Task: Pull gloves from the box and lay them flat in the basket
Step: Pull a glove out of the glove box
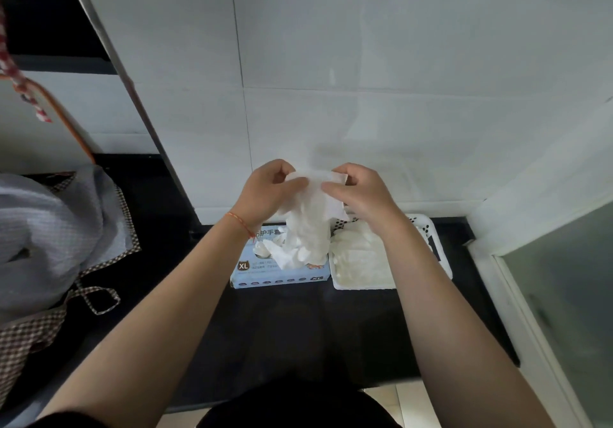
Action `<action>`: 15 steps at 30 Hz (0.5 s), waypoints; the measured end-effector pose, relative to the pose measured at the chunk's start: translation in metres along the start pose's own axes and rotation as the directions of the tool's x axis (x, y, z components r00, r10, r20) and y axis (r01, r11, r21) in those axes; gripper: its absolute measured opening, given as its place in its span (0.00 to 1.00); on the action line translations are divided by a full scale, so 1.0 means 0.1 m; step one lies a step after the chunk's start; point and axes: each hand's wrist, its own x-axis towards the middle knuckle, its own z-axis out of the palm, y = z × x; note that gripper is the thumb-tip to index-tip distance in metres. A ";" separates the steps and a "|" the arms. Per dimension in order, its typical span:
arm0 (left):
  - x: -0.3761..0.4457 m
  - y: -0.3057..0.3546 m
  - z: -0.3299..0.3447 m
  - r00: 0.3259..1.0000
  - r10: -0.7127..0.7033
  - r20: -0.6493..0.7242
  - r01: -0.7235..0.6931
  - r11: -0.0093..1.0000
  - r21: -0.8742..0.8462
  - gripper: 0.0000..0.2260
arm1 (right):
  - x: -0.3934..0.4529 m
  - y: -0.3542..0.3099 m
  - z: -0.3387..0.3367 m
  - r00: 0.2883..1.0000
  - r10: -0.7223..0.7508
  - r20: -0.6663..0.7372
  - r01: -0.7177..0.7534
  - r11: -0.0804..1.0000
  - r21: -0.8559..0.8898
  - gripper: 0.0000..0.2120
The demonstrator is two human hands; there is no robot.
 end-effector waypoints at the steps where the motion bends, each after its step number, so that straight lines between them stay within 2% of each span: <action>1: 0.00 0.02 0.03 1.000 -0.002 -0.005 0.002 1.000 0.012 0.08 | 0.00 0.02 -0.07 1.000 -0.010 -0.027 0.010 1.000 -0.018 0.06; 2: 0.00 0.02 0.05 1.000 -0.003 -0.005 0.003 0.999 0.044 0.08 | 0.00 0.02 -0.11 0.998 -0.024 -0.050 0.023 0.999 -0.025 0.03; 4: 0.01 0.01 0.10 1.000 -0.015 0.011 0.013 0.990 0.138 0.08 | -0.01 0.01 -0.20 0.994 -0.075 -0.078 0.072 0.996 -0.044 0.09; 7: 0.03 0.00 0.19 0.998 -0.035 0.043 0.022 0.964 0.265 0.09 | -0.02 -0.02 -0.31 0.989 -0.129 -0.066 0.127 0.991 -0.031 0.07; 11: 0.03 0.00 0.31 0.997 -0.049 0.056 0.031 0.956 0.292 0.07 | 0.01 -0.03 -0.46 0.987 -0.158 -0.030 0.155 0.984 -0.082 0.10; 13: 0.01 0.01 0.36 0.996 -0.050 0.068 0.028 0.954 0.298 0.09 | 0.03 0.00 -0.53 0.986 -0.165 -0.025 0.162 0.984 -0.073 0.07; 15: 0.02 0.01 0.39 0.995 -0.045 0.094 0.007 0.928 0.374 0.08 | 0.03 0.02 -0.57 0.983 -0.176 -0.053 0.173 0.983 -0.058 0.03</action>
